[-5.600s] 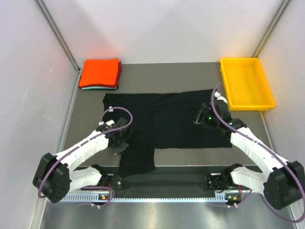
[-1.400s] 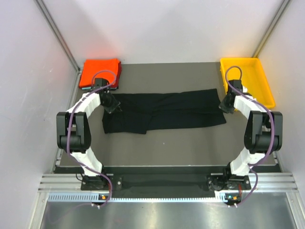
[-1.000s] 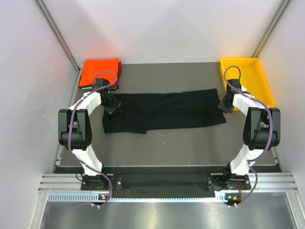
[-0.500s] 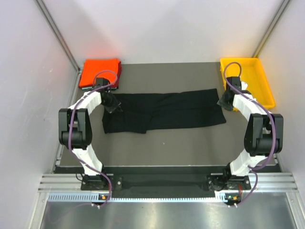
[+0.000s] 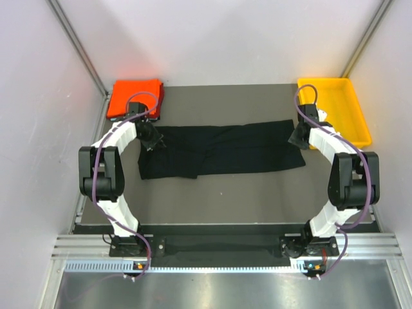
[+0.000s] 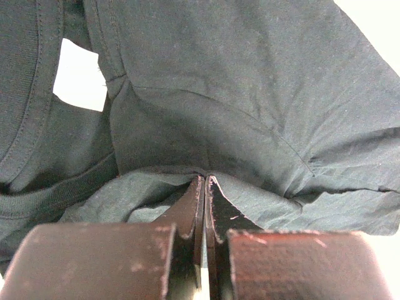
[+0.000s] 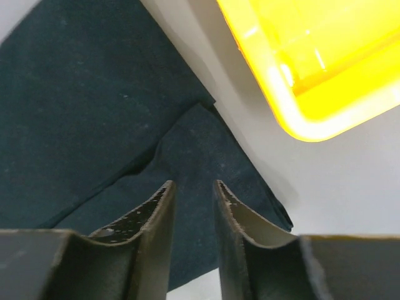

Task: Fold and stack the t-shirts
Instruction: Fold the tshirt

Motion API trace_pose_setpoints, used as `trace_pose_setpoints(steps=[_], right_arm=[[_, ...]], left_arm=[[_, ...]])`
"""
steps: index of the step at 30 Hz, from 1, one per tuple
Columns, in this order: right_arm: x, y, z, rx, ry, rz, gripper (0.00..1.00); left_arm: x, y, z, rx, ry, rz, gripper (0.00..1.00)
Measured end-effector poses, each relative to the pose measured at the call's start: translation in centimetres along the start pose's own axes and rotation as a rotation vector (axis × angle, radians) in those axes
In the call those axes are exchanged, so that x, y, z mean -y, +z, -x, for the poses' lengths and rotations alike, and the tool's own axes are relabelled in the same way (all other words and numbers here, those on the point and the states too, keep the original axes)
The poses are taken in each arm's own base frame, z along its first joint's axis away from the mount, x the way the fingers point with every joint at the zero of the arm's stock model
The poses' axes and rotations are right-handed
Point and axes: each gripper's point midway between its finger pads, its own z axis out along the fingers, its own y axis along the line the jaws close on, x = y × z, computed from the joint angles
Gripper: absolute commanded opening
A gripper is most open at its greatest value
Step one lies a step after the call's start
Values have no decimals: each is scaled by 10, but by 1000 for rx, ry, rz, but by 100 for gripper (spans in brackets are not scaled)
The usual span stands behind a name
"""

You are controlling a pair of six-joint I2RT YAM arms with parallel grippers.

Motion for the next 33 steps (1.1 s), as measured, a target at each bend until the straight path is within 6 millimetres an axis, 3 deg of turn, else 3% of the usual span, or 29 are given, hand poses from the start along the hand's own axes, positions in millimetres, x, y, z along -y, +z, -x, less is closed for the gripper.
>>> trace_pose_setpoints(steps=[5,14,28,31,33], right_arm=[[7,12,-8,-15,-5,-40,27],[37,26,-44,-63,-12,-147,26],[37,22,-36,-43,32,-165,27],[23,14,-25,-28,28,-111,29],[2,6,-16,-15,-8,-38,30]], left_arm=[[1,1,3,0,-1,5,0],[-8,11,3,-4,-7,51,0],[-15,16,4,-3,-10,83,0],[-14,16,4,-4,-8,76,0],[-14,16,4,-5,-7,75,0]])
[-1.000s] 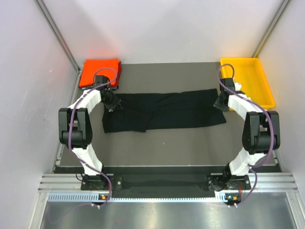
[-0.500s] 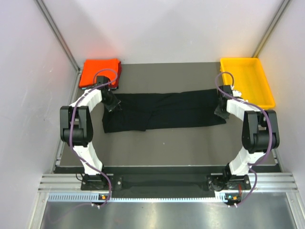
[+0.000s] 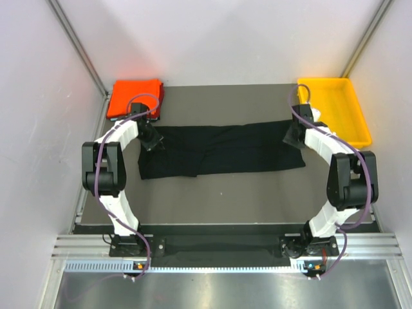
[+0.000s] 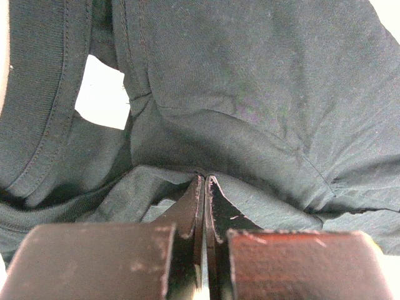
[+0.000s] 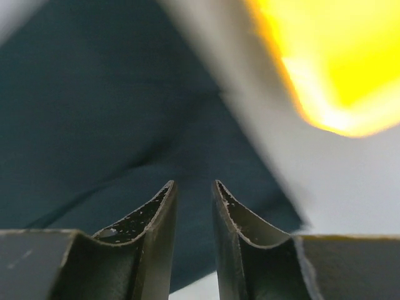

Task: Fold and stack the t-shirts
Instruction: Fold the tshirt

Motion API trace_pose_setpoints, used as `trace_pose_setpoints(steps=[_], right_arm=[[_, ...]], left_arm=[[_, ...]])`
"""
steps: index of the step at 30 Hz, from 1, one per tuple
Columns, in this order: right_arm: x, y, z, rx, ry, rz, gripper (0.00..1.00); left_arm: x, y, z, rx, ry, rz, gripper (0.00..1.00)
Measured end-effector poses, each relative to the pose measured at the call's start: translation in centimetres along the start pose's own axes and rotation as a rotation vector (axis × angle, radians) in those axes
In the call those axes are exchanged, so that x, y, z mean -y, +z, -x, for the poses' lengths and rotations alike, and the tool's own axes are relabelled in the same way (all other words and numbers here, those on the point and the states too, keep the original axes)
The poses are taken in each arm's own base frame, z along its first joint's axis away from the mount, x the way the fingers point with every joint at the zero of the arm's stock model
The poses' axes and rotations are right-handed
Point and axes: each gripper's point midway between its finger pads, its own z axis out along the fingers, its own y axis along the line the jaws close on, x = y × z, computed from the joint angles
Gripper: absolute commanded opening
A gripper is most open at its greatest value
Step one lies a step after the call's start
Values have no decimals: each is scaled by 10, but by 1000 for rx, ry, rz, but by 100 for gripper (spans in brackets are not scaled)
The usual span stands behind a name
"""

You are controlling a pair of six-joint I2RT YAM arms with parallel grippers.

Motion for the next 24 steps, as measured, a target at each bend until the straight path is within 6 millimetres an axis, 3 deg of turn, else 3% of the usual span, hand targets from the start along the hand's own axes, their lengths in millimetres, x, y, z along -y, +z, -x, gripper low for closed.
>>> trace_pose_setpoints(steps=[3,6,10,16,24], right_arm=[[-60,-20,8,26,-133,232,30],[-118,-45,-3,21,-308,480,31],[-170,-64,-20,9,-542,702,32],[-207,-56,-46,-80,-778,905,35],[-208,-36,-91,-248,-948,1001,36]], left_arm=[[0,0,0,-2,0,-3,0],[0,0,0,-2,0,-3,0],[1,1,0,-3,1,-3,0],[0,12,1,-25,0,6,0],[-2,16,-1,-33,-2,13,0]])
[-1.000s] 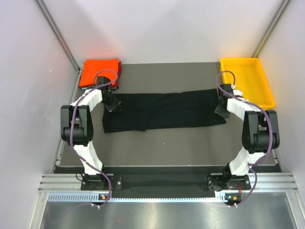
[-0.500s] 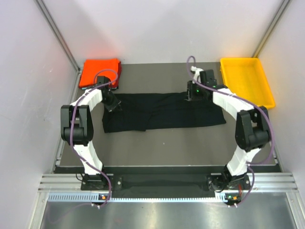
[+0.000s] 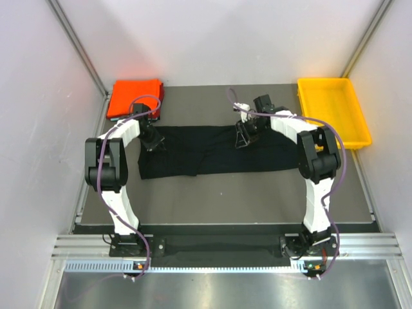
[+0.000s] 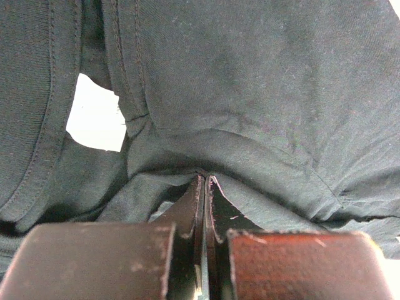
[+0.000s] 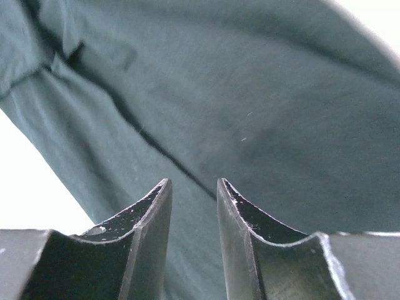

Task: Fold and stack the t-shirts
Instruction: Fold the tshirt

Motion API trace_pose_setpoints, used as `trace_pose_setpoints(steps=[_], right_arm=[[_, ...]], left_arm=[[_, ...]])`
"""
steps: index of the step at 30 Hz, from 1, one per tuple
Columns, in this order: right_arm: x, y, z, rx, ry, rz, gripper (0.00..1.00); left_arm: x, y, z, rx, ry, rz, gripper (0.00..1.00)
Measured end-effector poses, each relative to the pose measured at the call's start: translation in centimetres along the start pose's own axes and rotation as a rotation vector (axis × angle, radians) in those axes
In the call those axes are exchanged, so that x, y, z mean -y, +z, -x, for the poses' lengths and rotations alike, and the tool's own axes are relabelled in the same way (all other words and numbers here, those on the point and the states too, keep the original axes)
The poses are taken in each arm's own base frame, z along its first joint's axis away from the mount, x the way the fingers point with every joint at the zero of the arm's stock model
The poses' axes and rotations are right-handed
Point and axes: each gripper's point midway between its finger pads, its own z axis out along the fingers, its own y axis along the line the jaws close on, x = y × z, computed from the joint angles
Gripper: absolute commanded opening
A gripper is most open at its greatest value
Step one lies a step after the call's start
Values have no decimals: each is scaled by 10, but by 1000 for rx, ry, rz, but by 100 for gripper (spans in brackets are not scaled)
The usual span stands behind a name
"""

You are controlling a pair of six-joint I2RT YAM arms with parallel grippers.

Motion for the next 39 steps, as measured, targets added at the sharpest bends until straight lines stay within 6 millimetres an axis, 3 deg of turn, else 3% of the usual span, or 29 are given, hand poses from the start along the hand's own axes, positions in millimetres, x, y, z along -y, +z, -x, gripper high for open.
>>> trace_pose_setpoints(steps=[10,25,34,39], right_arm=[[-4,14,-25,-92,-32,41,38],[-1,18,-23,-129,-100,-24,34],[2,22,-19,-141,-175,-155,21],[6,23,-17,-140,-210,-220,8]], left_arm=[[0,0,0,1,0,0,0],[0,0,0,1,0,-1,0],[0,0,0,2,0,-1,0],[0,0,1,2,0,-1,0]])
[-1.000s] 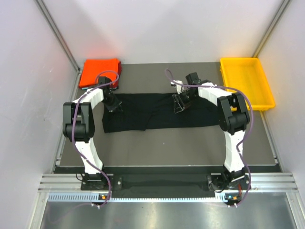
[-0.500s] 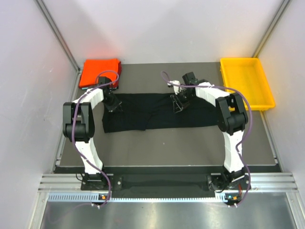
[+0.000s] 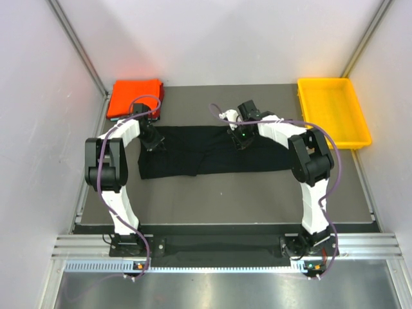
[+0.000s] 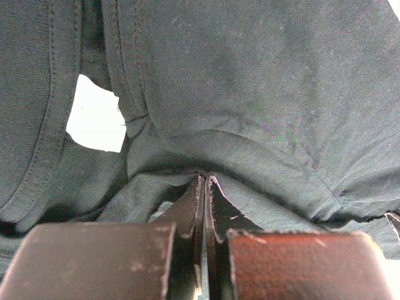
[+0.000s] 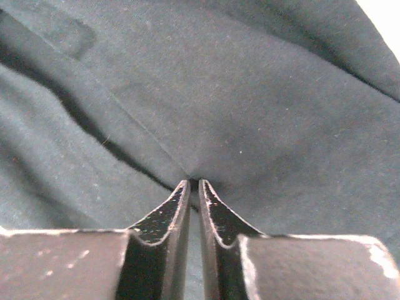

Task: Fold and stack the t-shirts
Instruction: Fold the tshirt

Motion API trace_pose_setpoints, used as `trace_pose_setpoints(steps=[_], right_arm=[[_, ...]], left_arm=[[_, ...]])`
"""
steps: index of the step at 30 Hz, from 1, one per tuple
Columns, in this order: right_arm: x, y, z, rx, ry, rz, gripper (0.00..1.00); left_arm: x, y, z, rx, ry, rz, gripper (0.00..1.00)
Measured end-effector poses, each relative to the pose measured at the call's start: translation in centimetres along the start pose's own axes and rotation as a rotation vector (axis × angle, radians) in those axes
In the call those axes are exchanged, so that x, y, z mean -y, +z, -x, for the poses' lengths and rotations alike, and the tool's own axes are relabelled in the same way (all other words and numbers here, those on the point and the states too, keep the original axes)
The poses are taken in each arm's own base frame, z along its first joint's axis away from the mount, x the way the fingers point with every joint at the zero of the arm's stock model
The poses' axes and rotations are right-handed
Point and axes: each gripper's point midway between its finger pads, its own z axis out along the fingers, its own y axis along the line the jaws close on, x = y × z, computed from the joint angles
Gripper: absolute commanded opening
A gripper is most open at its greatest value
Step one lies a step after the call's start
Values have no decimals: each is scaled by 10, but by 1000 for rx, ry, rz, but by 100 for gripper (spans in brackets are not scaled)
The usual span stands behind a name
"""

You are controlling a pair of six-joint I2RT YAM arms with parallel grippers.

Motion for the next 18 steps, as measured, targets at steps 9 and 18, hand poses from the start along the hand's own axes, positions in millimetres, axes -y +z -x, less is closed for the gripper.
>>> trace_pose_setpoints(steps=[9,18], right_arm=[[2,1,2,7,-13,-53,0],[3,0,3,20,12,-83,0]], left_arm=[[0,0,0,0,0,-1,0],[0,0,0,0,0,-1,1]])
